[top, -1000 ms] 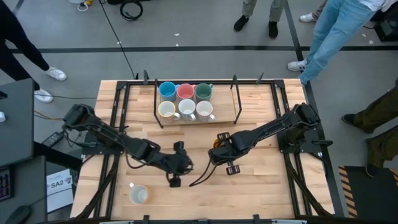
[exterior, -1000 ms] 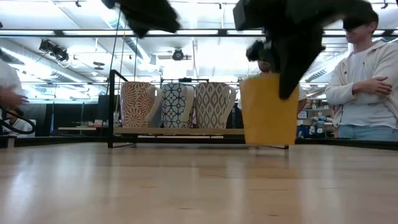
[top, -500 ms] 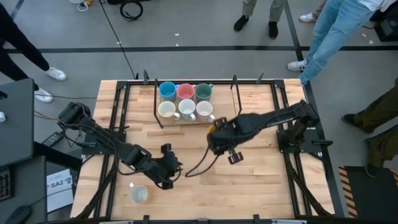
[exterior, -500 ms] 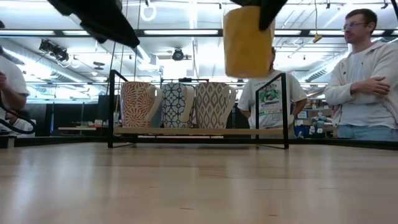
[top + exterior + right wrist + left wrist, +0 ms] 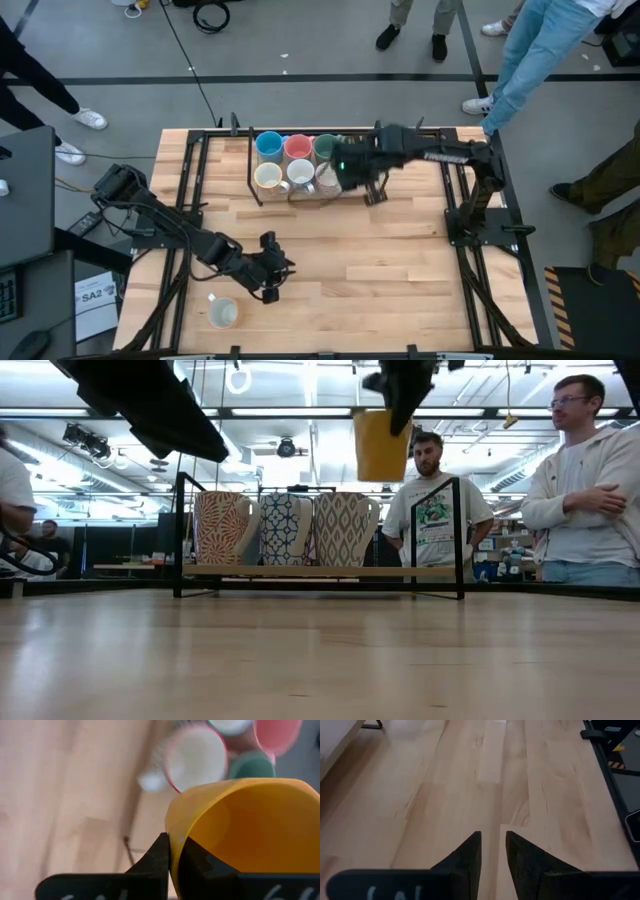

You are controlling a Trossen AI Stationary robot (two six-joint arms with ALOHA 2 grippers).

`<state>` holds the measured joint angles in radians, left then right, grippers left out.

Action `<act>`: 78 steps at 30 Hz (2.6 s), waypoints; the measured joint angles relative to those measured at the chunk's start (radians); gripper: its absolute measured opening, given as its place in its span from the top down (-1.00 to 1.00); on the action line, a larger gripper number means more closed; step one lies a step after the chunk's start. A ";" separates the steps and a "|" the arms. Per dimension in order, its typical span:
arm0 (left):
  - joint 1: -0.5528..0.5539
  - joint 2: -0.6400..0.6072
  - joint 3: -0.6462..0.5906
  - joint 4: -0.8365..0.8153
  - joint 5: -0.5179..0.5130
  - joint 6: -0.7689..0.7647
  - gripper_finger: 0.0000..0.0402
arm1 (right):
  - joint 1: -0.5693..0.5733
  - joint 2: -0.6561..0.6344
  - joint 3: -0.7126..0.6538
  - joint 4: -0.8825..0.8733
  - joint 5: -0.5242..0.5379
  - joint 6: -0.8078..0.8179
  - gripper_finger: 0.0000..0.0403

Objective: Place coffee mugs
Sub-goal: Put the yellow mug on the shelf

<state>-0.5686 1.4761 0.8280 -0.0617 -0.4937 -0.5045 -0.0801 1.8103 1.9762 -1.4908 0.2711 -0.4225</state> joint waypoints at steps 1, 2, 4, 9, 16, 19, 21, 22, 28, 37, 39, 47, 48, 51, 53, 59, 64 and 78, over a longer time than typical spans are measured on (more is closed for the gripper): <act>0.000 0.000 0.000 0.002 0.000 -0.007 0.52 | -0.029 0.000 0.000 -0.004 0.000 -0.010 0.87; 0.000 0.000 0.000 0.001 0.000 -0.008 0.52 | -0.058 0.000 0.000 -0.003 0.000 -0.021 0.87; 0.000 0.000 0.000 0.002 0.000 -0.008 0.52 | -0.114 0.000 0.000 0.004 0.000 -0.046 0.87; 0.005 0.000 0.000 0.001 0.001 -0.009 0.52 | -0.227 0.000 -0.023 0.049 -0.046 -0.114 0.87; 0.018 0.000 0.000 0.000 0.000 -0.009 0.52 | -0.302 0.002 -0.091 0.134 -0.082 -0.182 0.87; 0.018 0.000 0.000 0.000 0.001 -0.008 0.52 | -0.314 0.003 -0.122 0.170 -0.094 -0.184 0.87; 0.018 0.000 0.000 0.000 0.000 -0.009 0.52 | -0.322 0.003 -0.143 0.189 -0.101 -0.184 0.87; 0.018 0.000 0.000 0.000 0.001 -0.009 0.52 | -0.326 0.003 -0.154 0.198 -0.106 -0.183 0.87; 0.018 0.000 0.000 0.000 0.001 -0.009 0.52 | -0.337 0.003 -0.232 0.255 -0.116 -0.183 0.87; 0.018 0.000 0.000 0.000 0.002 -0.009 0.52 | -0.338 0.004 -0.337 0.381 -0.118 -0.183 0.87; 0.018 0.000 0.000 0.000 0.001 -0.009 0.52 | -0.341 0.004 -0.357 0.394 -0.118 -0.183 0.87; 0.018 0.000 0.000 0.000 0.002 -0.008 0.52 | -0.348 0.004 -0.426 0.437 -0.119 -0.183 0.87; 0.018 0.000 0.000 0.000 0.002 -0.008 0.52 | -0.350 0.004 -0.434 0.447 -0.119 -0.183 0.87; 0.018 0.000 0.000 0.000 0.002 -0.008 0.52 | -0.358 0.004 -0.454 0.474 -0.119 -0.183 0.87; 0.018 0.000 0.000 -0.001 0.002 -0.008 0.52 | -0.364 0.004 -0.465 0.489 -0.122 -0.183 0.87; 0.018 0.000 0.000 -0.001 0.001 -0.009 0.52 | -0.376 0.003 -0.476 0.505 -0.140 -0.183 0.85; 0.018 0.000 0.001 0.000 0.001 -0.009 0.52 | -0.376 0.003 -0.477 0.511 -0.142 -0.183 0.83; 0.018 0.000 0.001 -0.001 0.001 -0.008 0.52 | -0.376 0.003 -0.478 0.526 -0.142 -0.175 0.54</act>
<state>-0.5507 1.4765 0.8288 -0.0624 -0.4927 -0.5129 -0.4561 1.8130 1.4982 -0.9649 0.1287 -0.5976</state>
